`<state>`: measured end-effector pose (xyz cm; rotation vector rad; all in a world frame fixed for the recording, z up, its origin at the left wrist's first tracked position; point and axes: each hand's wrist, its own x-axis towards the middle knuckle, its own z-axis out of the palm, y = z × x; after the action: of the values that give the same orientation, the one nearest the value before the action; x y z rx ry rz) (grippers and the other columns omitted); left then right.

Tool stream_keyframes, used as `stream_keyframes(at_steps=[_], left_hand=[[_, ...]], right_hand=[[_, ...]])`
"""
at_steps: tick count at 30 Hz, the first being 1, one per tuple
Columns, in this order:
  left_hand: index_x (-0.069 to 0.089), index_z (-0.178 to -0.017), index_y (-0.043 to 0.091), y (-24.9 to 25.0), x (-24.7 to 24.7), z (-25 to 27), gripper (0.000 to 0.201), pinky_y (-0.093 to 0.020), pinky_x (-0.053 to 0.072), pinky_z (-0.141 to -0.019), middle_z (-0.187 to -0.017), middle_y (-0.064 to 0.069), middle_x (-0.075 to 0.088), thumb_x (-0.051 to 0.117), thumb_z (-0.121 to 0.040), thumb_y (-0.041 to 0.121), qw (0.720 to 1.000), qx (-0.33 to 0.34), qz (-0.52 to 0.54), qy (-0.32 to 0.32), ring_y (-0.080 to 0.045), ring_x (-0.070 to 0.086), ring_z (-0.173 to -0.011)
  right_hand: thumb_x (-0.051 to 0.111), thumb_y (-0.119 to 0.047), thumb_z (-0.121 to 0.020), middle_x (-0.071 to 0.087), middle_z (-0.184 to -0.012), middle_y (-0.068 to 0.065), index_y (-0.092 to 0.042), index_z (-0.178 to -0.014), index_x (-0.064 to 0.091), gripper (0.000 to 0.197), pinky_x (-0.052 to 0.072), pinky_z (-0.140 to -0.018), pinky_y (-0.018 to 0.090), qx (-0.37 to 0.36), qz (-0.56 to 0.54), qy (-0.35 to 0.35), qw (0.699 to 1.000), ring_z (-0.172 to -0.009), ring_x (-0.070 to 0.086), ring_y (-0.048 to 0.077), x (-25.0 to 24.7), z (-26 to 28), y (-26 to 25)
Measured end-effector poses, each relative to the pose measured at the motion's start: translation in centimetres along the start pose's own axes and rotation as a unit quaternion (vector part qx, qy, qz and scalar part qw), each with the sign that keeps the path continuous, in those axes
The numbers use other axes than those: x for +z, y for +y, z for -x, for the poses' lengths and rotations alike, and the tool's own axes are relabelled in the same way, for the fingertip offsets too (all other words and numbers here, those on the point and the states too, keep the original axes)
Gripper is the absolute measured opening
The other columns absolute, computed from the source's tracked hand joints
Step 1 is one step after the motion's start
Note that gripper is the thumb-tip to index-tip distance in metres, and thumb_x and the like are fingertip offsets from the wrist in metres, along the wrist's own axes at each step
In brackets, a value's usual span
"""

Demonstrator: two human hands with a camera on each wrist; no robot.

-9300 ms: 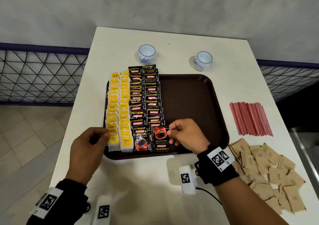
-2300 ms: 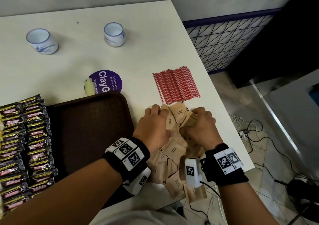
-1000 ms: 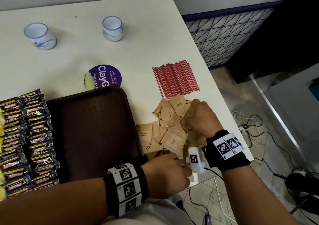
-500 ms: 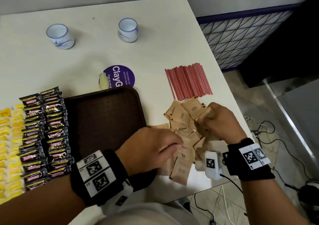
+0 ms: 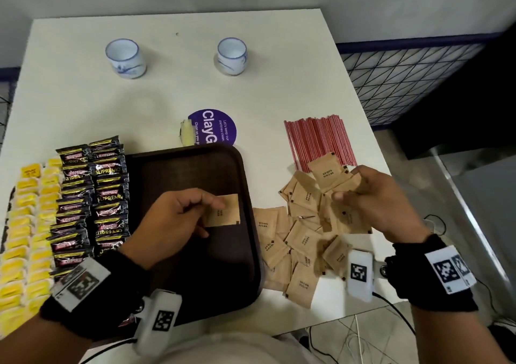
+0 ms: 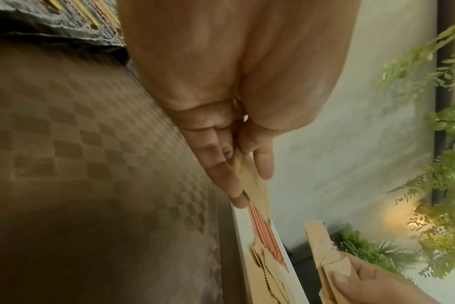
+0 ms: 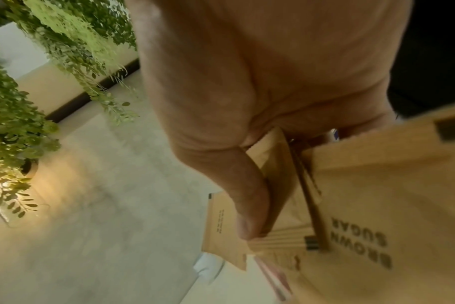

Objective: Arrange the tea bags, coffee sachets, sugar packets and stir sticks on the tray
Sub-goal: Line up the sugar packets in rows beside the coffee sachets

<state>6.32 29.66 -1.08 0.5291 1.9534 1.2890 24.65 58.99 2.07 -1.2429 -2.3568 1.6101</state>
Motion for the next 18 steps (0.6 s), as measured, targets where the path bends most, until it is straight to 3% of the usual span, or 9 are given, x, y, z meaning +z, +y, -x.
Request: stream_keyframes(at_steps=[3,6,8,10,12,15,18], left_hand=[[0.076,-0.097,0.012,-0.1,-0.5,0.4,0.040,-0.027,0.060,-0.060,-0.101,-0.002,0.075,0.043,-0.101,-0.010,0.999,-0.007,0.043,0.008,-0.032,0.072,-0.087],[0.073,-0.110,0.012,0.4,-1.1,0.7,0.028,-0.030,0.063,-0.066,-0.107,-0.009,0.074,0.049,-0.102,-0.002,0.997,-0.006,0.081,0.011,-0.029,0.076,-0.090],[0.069,-0.118,0.013,0.9,-1.7,1.0,0.025,-0.033,0.063,-0.070,-0.116,-0.008,0.070,0.054,-0.100,0.004,0.995,-0.012,0.103,0.005,-0.026,0.076,-0.093],[0.064,-0.126,0.017,1.2,-2.4,1.5,0.033,-0.036,0.064,-0.075,-0.121,-0.006,0.068,0.062,-0.096,0.004,0.991,-0.037,0.125,-0.019,-0.026,0.075,-0.098],[0.061,-0.130,0.021,1.1,-3.0,2.0,0.047,-0.040,0.064,-0.078,-0.122,-0.005,0.070,0.072,-0.088,0.003,0.986,-0.060,0.140,-0.061,-0.028,0.074,-0.103],[0.060,-0.129,0.017,0.7,-3.8,2.7,0.053,-0.043,0.063,-0.080,-0.119,-0.005,0.072,0.079,-0.082,0.001,0.978,-0.074,0.167,-0.095,-0.029,0.073,-0.103],[0.062,-0.128,0.015,0.2,-4.6,3.2,0.052,-0.039,0.063,-0.079,-0.117,-0.010,0.073,0.078,-0.082,-0.005,0.981,-0.073,0.170,-0.057,-0.029,0.075,-0.099]], right_hand=[[0.074,0.005,-0.082,0.075,-0.076,-0.002,-0.011,-0.089,0.063,0.021,0.057,-0.071,0.033,-0.007,-0.058,-0.057,0.997,-0.071,0.070,0.012,1.8,0.5,-2.2],[0.073,0.006,-0.083,0.068,-0.067,0.002,-0.005,-0.093,0.061,0.018,0.046,-0.052,0.027,-0.010,-0.088,-0.122,0.989,-0.054,0.059,0.015,5.0,0.9,-4.5],[0.074,0.005,-0.082,0.062,-0.067,0.007,0.002,-0.095,0.059,0.020,0.040,-0.047,0.024,-0.007,-0.101,-0.153,0.983,-0.051,0.052,0.016,7.7,0.8,-5.9],[0.076,0.001,-0.082,0.068,-0.076,0.009,-0.001,-0.095,0.062,0.019,0.049,-0.056,0.029,-0.017,-0.098,-0.172,0.980,-0.060,0.061,0.022,10.5,0.6,-7.1],[0.076,-0.001,-0.082,0.073,-0.085,0.006,-0.007,-0.094,0.065,0.018,0.055,-0.075,0.038,-0.024,-0.111,-0.183,0.976,-0.077,0.069,0.024,13.2,0.3,-8.2],[0.075,0.000,-0.083,0.074,-0.093,0.012,0.000,-0.102,0.063,0.022,0.057,-0.078,0.038,-0.013,-0.133,-0.189,0.973,-0.082,0.069,0.019,16.7,0.3,-9.5],[0.074,0.000,-0.084,0.075,-0.097,0.014,-0.002,-0.100,0.064,0.019,0.058,-0.082,0.041,0.004,-0.154,-0.200,0.968,-0.084,0.071,0.021,19.5,0.6,-10.4]])
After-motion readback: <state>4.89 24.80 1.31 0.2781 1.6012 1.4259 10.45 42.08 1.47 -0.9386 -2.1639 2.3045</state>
